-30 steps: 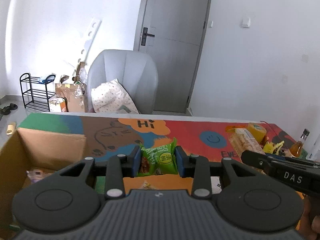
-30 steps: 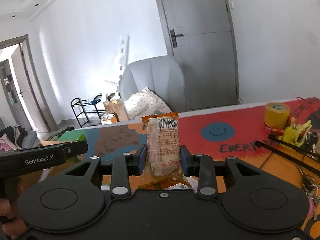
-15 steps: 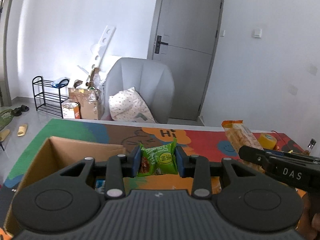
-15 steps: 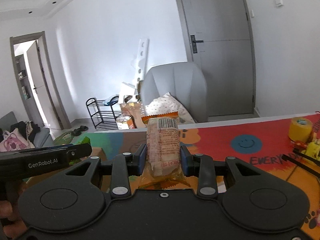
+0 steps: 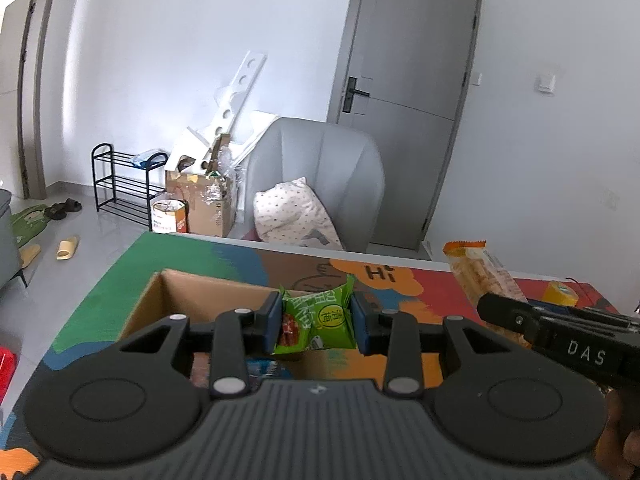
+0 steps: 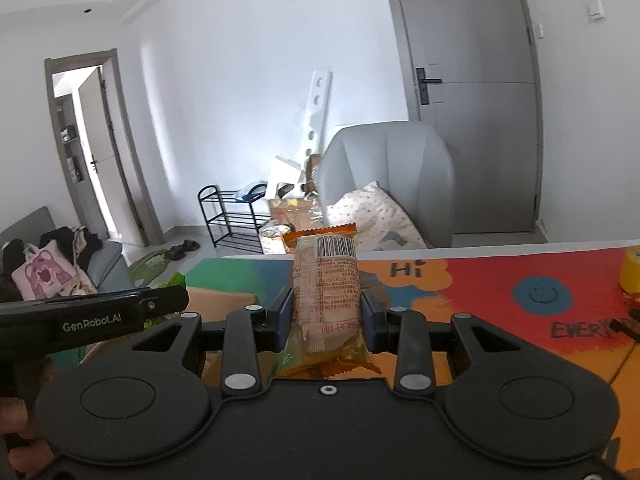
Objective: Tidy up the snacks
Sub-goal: 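Carry both packs over the box and open both tools to drop them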
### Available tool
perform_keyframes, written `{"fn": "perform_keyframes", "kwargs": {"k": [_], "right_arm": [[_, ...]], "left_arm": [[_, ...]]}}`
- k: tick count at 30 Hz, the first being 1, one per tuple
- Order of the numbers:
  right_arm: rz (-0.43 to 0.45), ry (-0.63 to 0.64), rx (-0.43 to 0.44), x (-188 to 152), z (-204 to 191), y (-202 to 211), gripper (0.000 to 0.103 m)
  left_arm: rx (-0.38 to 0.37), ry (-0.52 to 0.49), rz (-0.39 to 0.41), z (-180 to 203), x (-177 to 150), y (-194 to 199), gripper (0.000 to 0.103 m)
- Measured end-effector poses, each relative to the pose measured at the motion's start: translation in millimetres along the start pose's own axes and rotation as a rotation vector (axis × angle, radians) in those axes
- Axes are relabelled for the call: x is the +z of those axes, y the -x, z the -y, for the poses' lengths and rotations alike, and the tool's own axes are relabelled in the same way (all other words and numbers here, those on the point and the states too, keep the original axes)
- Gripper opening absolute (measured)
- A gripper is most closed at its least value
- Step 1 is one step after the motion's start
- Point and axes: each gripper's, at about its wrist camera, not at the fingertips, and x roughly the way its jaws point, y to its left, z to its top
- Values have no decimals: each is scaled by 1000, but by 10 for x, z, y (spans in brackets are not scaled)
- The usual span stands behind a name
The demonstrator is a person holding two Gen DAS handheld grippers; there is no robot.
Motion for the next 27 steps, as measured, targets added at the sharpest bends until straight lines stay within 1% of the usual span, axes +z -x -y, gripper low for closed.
{"fn": "perform_keyframes", "kwargs": {"k": [4, 10, 18, 21, 23, 27], "right_arm": [[-17, -8, 43, 6, -95, -86, 33], [-39, 16, 75, -11, -322, -168, 33], [-68, 39, 112, -75, -580, -254, 33], [-75, 42, 120, -86, -645, -260, 33], [-78, 45, 126, -87, -677, -250, 33], [-77, 49, 131, -87, -738, -235, 33]], "left_arm": [[20, 18, -3, -164, -2, 4, 35], [48, 55, -23, -378, -32, -43, 36], [72, 90, -47, -626, -71, -13, 36], [73, 102, -64, -682, -84, -6, 38], [77, 120, -75, -722, -89, 6, 44], [88, 132, -61, -774, -108, 81, 48]]}}
